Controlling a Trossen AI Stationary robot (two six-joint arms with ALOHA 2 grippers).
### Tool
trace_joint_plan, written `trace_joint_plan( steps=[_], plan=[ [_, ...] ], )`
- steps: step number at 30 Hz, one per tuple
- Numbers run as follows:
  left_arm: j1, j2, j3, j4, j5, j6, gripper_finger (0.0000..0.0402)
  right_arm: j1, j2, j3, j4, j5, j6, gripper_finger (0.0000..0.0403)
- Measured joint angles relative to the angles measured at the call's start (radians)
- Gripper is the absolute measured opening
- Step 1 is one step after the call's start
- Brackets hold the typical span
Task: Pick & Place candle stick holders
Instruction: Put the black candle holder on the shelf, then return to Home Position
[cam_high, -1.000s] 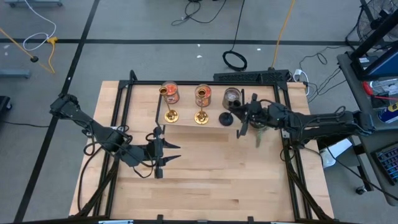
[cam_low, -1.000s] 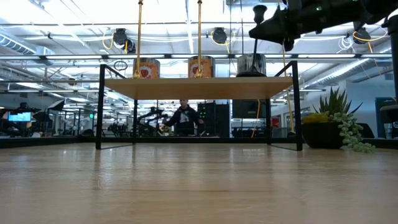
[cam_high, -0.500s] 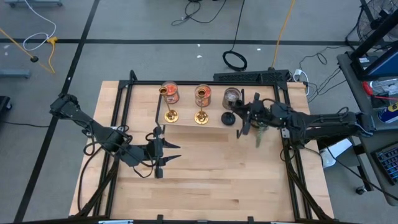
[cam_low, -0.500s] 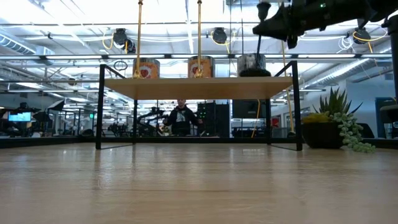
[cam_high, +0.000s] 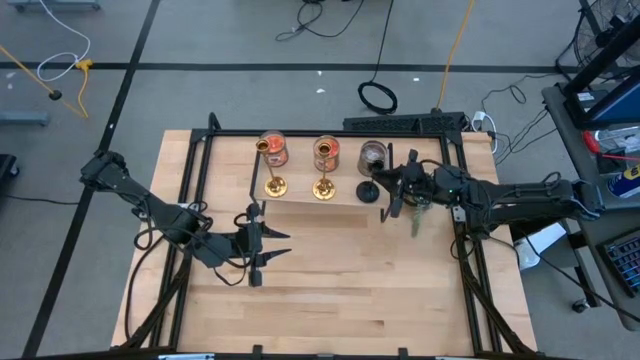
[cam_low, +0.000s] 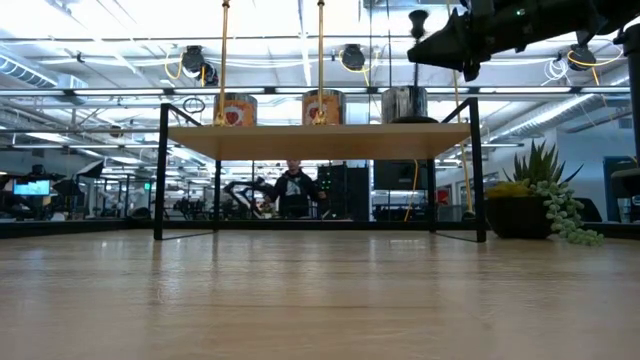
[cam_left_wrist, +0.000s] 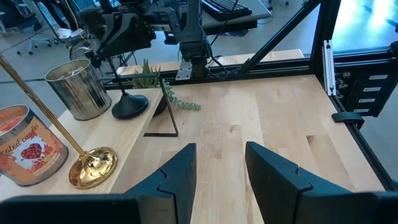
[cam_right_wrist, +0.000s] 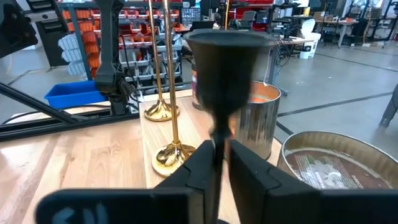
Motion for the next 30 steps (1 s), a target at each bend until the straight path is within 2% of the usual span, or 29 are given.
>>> trace_joint_plan(
  steps=[10, 18, 27, 30],
  plan=[
    [0.0, -0.002, 0.0, 0.0, -0.007, -0.004, 0.0145, 0.0, 0.0, 0.0, -0.001, 0.0, -0.026, 0.0121],
    [-0.035, -0.069, 0.0, -0.02, -0.079, 0.002, 0.0145, 0.001, -0.001, 0.0, -0.061, 0.0, -0.027, 0.017],
    [-0.108, -0.208, 0.001, -0.263, -0.215, -0.023, 0.0145, 0.036, -0.086, 0.0, -0.186, 0.001, -0.025, 0.0191],
    [-0.123, -0.241, 0.0, -0.379, -0.223, -0.025, 0.0145, 0.058, -0.14, 0.0, -0.26, 0.0, 0.001, 0.0191]
  ],
)
